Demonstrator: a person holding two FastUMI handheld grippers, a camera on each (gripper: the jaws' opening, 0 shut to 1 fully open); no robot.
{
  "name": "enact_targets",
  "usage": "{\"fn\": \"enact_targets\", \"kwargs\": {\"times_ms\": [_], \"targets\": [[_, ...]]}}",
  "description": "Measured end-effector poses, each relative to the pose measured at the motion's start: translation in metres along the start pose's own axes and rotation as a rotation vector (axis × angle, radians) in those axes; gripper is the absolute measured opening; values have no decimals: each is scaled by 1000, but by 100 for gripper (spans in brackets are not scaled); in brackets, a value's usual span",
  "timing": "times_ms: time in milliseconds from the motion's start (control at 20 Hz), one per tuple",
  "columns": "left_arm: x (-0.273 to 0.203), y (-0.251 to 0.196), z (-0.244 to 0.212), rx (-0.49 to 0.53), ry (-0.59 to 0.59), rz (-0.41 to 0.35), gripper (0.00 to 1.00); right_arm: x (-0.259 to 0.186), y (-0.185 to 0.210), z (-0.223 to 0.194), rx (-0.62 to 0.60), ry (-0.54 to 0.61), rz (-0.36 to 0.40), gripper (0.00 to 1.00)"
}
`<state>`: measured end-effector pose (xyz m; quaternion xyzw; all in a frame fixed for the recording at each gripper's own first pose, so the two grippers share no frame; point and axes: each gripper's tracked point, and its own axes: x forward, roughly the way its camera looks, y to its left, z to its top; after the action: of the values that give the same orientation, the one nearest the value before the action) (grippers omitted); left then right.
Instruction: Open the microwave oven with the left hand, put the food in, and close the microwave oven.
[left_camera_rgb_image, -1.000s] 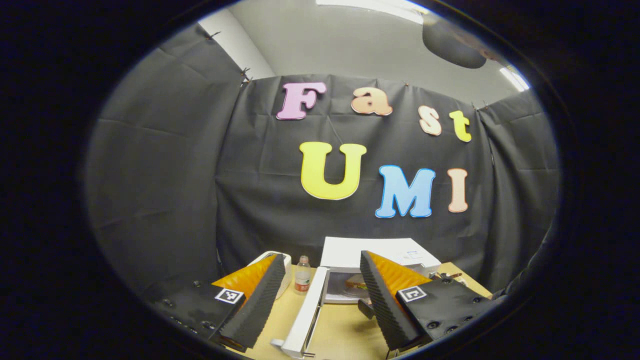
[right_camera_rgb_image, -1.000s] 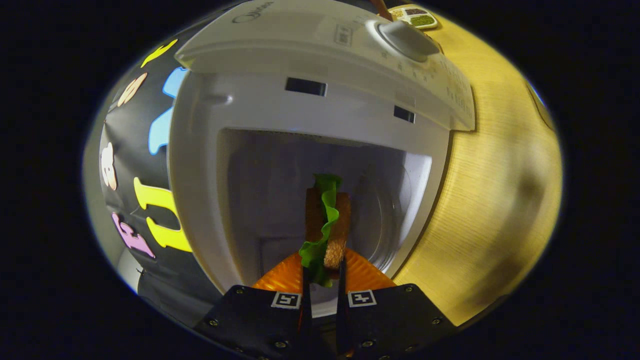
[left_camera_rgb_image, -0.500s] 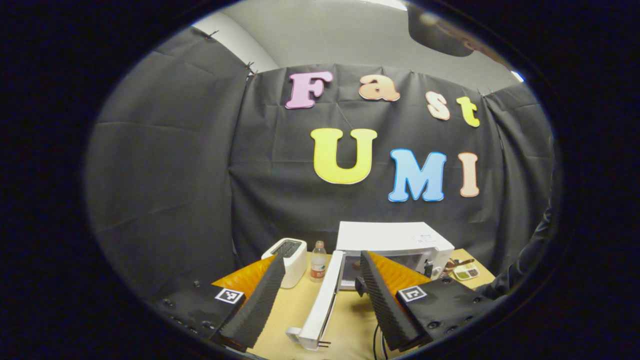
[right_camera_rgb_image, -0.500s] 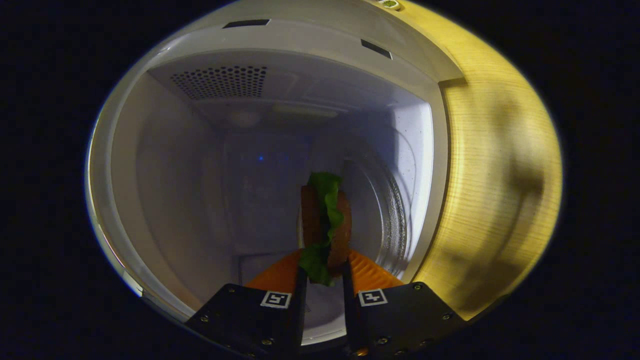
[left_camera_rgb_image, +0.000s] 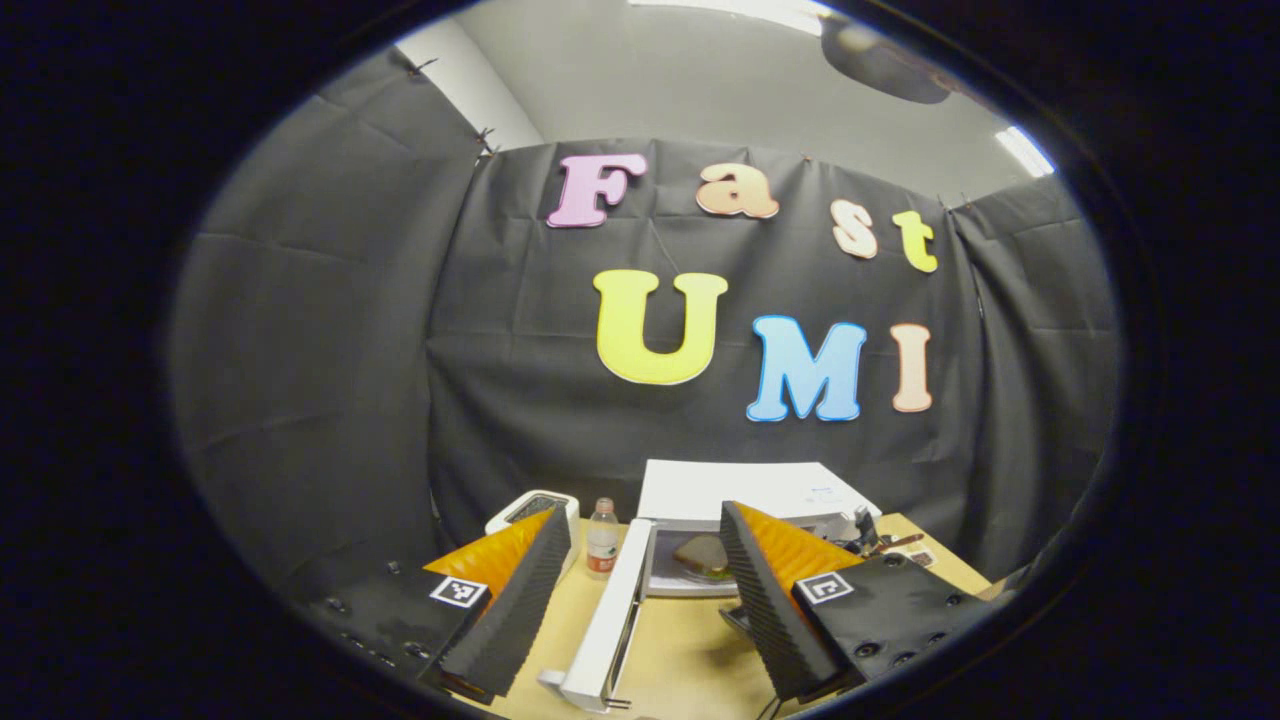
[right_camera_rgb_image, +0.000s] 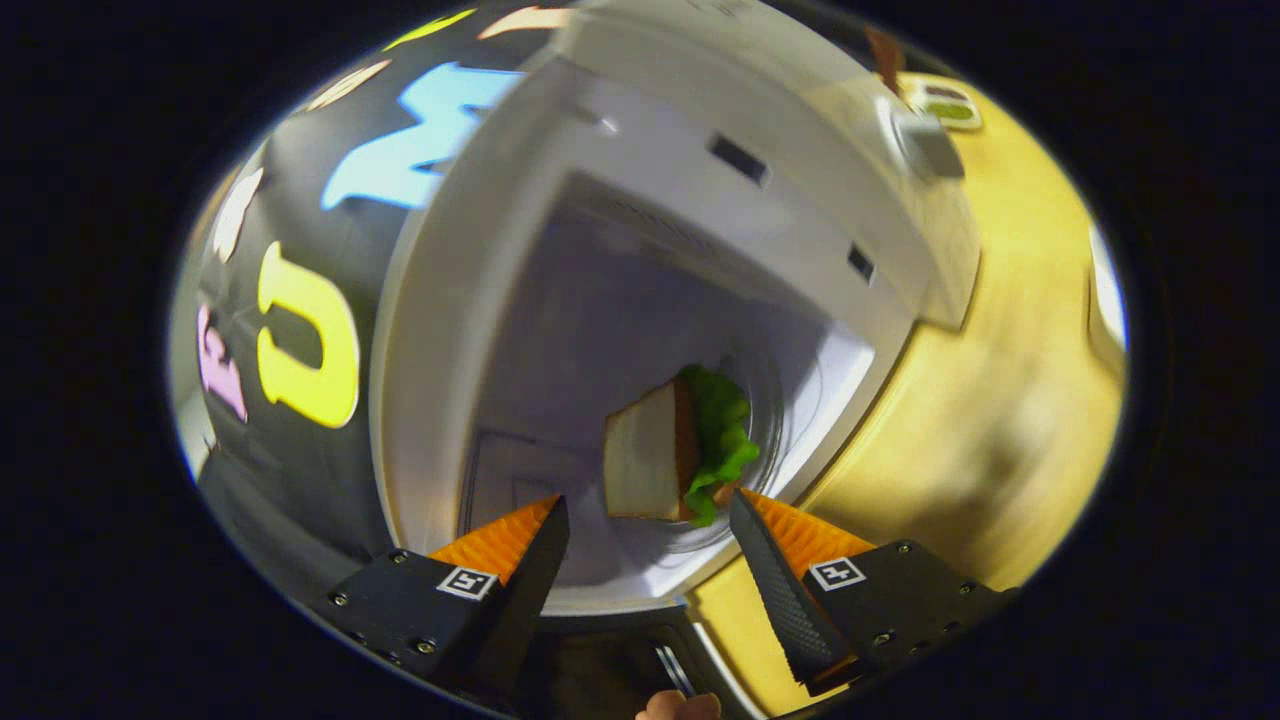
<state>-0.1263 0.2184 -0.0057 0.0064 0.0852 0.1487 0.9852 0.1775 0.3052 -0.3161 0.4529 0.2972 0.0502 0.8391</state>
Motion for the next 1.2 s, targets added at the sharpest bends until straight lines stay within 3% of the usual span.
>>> {"fn": "enact_targets", "kwargs": {"times_ms": [200,450,700,950,1200], "targets": [[7,-20,-9,4,-12,-53,97,-76,-1,26,-288,-7,35,97],[23,-55,-30,-38,-6,-116,97,-186,36,102,-637,-214,79,97],[31,-86,-27,-10,-29,-160,95,-284,43,150,-904,-388,11,97],[32,-119,-22,44,-51,-207,97,-338,44,167,-928,-480,-38,96],[23,-140,-19,46,-64,-238,94,-352,38,167,-918,-491,-44,97]]}}
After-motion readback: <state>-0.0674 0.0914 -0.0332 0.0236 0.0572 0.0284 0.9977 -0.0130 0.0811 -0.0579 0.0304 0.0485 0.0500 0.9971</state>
